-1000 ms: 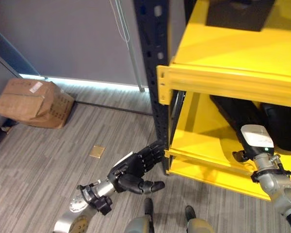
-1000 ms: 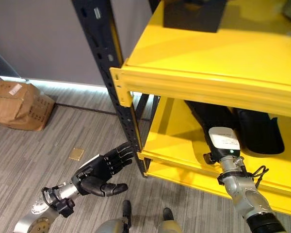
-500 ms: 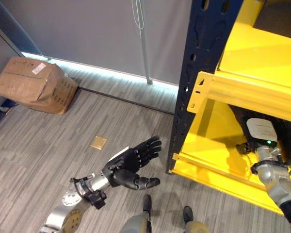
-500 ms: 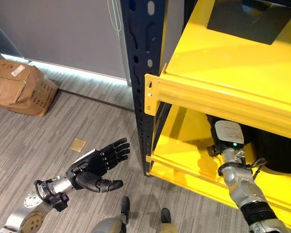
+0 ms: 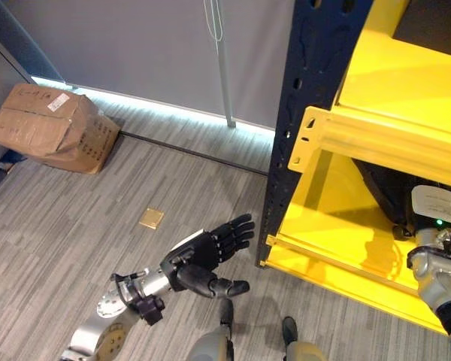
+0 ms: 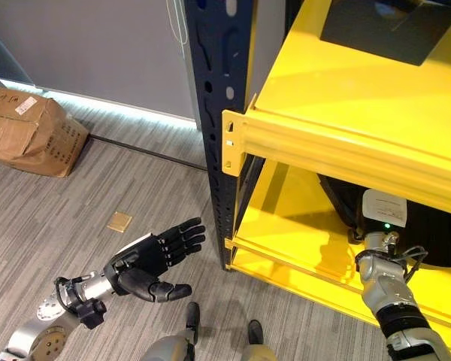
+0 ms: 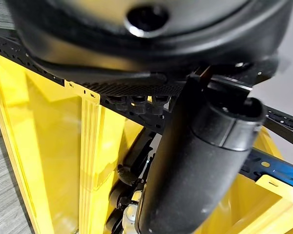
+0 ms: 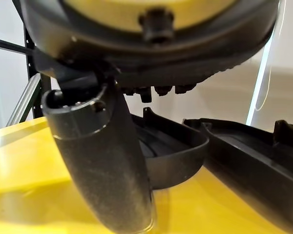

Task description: Move parts from the plastic box to the shelf.

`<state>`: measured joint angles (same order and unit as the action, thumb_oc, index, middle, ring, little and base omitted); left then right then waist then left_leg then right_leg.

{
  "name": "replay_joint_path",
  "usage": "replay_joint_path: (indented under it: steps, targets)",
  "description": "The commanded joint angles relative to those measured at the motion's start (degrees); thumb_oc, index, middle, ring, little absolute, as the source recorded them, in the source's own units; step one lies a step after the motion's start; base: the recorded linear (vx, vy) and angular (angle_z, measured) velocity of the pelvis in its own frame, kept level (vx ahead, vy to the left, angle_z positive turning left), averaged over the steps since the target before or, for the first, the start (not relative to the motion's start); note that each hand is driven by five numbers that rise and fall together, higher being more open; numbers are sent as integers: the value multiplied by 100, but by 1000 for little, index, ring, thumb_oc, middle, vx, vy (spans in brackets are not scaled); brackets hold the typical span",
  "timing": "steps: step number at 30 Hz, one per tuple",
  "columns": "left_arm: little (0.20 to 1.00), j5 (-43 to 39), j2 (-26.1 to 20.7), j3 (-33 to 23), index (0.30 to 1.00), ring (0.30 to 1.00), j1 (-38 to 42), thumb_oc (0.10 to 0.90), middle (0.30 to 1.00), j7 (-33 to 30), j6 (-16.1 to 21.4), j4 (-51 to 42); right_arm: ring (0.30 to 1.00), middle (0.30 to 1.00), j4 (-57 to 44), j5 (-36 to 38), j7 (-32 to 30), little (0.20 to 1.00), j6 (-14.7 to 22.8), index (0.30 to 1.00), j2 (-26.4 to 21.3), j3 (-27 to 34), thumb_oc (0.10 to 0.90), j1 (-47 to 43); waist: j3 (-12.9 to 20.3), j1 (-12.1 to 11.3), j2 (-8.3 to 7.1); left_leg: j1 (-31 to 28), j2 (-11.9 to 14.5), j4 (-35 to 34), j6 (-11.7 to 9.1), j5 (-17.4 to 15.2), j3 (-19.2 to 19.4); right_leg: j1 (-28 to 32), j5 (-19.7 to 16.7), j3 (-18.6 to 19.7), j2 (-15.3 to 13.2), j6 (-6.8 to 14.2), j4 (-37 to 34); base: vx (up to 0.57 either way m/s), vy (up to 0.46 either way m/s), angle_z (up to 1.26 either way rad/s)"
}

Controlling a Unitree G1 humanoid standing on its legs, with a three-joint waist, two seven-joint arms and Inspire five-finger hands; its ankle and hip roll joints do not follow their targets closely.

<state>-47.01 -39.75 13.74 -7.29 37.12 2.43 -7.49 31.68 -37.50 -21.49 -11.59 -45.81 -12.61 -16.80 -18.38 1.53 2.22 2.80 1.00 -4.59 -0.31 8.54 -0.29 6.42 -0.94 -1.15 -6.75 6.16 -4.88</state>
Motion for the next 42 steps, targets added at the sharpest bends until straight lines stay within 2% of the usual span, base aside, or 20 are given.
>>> replay_joint_path:
  steps: [1,2,8,11,13,14,17,21,28,32,36,42]
  targets:
    - [1000,-358,184,-112,1000,1000,356,900,1000,343,239,-555,1000,1000,82,115,793,1000,58,1000,-662,-267,900,-685,296,-106,40,-299,352,163,-179,-730,252,-506,355,-210,176,-194,811,-7,-43,-5]
    - [1000,-342,175,-118,1000,1000,364,900,1000,342,199,-571,1000,1000,112,409,936,1000,48,1000,-679,-318,900,-678,299,-112,26,-314,365,169,-177,-730,252,-500,365,-230,175,-204,836,-1,-35,-4]
    - [1000,-229,213,-64,1000,1000,468,900,1000,265,127,-512,1000,1000,392,620,1365,1000,139,1000,-628,-530,900,-920,298,-127,16,-357,391,158,-182,-736,252,-493,392,-277,176,-219,883,0,-6,0]
    - [1000,-188,268,-81,1000,1000,468,900,1000,304,87,-470,1000,1000,545,792,1829,1000,323,1000,-617,-600,900,-966,304,-128,26,-372,408,148,-193,-729,259,-479,425,-306,178,-233,929,0,0,0]
    - [1000,-164,279,-106,1000,1000,458,900,1000,333,60,-456,1000,1000,575,988,2019,1000,268,1000,-608,-622,900,-970,315,-130,26,-375,412,147,-197,-723,262,-470,433,-310,179,-240,939,0,0,0]
    - [1000,-157,290,-121,1000,1000,456,900,1000,379,35,-422,1000,1000,655,1238,2361,1000,243,1000,-580,-620,900,-994,324,-137,20,-400,411,136,-197,-722,268,-443,412,-330,173,-242,904,0,0,0]
    - [1000,-146,314,-141,1000,1000,503,900,1000,410,-42,-394,1000,1000,780,1362,2607,1000,123,1000,-545,-631,900,-1105,336,-138,15,-428,421,121,-199,-725,288,-439,423,-332,178,-243,924,0,0,0]
    - [1000,-82,351,-111,1000,1000,553,900,1000,426,-87,-360,1000,1000,973,1399,2611,1000,63,1000,-475,-594,900,-1199,349,-149,5,-436,422,134,-194,-746,291,-433,443,-351,174,-253,953,0,0,0]
    - [1000,-36,397,-148,1000,1000,522,900,1000,481,-118,-352,1000,1000,910,1374,2660,1000,252,1000,-392,-493,900,-1080,353,-143,-7,-440,425,161,-173,-764,317,-445,444,-336,180,-250,987,0,0,0]
    - [1000,21,437,-168,1000,1000,485,900,1000,552,-101,-328,1000,1000,587,1213,2422,1000,449,1000,-313,-393,900,-955,368,-107,-7,-451,428,170,-164,-769,346,-445,436,-303,178,-237,996,4,4,-1]
    - [1000,27,455,-196,1000,1000,434,900,1000,558,-86,-296,1000,1000,75,1049,2454,1000,583,1000,-264,-325,900,-814,380,-64,-1,-456,417,172,-144,-781,369,-455,431,-265,173,-223,995,16,19,-7]
    - [1000,-12,484,-253,1000,1000,343,900,1000,651,-131,-354,1000,1000,-658,940,2560,1000,556,1000,-229,-241,900,-622,390,-22,2,-455,412,163,-128,-777,392,-473,432,-235,168,-213,1013,5,7,-2]
